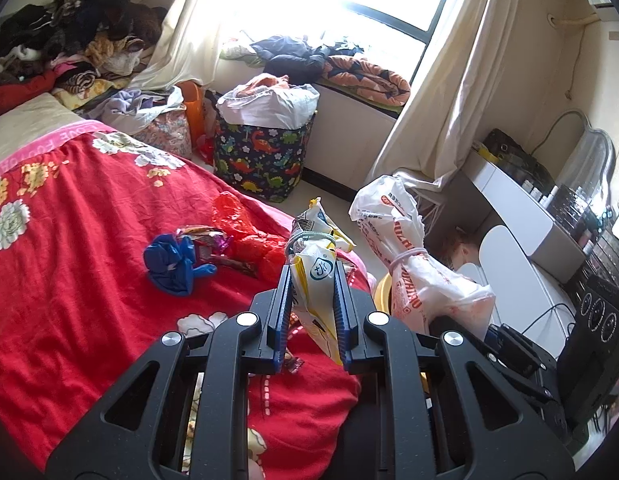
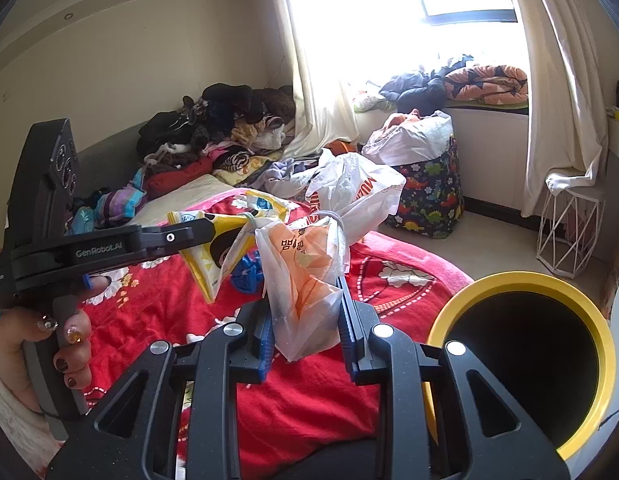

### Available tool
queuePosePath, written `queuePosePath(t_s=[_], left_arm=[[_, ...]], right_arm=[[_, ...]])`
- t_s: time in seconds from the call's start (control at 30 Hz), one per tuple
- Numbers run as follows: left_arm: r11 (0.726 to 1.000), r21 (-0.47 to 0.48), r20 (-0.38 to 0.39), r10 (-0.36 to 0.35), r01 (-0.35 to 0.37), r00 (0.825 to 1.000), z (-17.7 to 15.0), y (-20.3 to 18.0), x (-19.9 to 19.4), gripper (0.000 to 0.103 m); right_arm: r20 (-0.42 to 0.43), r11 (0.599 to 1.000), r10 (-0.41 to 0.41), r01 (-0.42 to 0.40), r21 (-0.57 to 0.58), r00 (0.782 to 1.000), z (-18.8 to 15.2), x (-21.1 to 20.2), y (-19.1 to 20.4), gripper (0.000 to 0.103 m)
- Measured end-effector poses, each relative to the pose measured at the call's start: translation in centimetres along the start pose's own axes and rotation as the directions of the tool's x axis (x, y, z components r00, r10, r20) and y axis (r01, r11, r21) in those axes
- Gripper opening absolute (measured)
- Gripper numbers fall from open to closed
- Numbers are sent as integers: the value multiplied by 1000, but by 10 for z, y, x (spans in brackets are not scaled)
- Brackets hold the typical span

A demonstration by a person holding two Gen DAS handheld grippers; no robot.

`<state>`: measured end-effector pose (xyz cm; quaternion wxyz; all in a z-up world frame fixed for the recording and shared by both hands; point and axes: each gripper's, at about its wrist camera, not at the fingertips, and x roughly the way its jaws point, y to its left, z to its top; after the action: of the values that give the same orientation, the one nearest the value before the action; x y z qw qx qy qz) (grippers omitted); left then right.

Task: Collect trash
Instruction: 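Carry the snack bag with the left tool while the right tool carries the white bag to the bin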

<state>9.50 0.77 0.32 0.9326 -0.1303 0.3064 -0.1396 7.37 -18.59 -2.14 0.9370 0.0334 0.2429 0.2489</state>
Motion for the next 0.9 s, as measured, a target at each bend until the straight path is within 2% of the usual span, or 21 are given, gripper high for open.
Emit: queuePosePath(t_s=[0.9], left_arm=[[991,107,-50,-71,76,996,-14,-57,21,14]], right_arm=[[22,984,-136,133,115,990,-12,-20,-66,26]])
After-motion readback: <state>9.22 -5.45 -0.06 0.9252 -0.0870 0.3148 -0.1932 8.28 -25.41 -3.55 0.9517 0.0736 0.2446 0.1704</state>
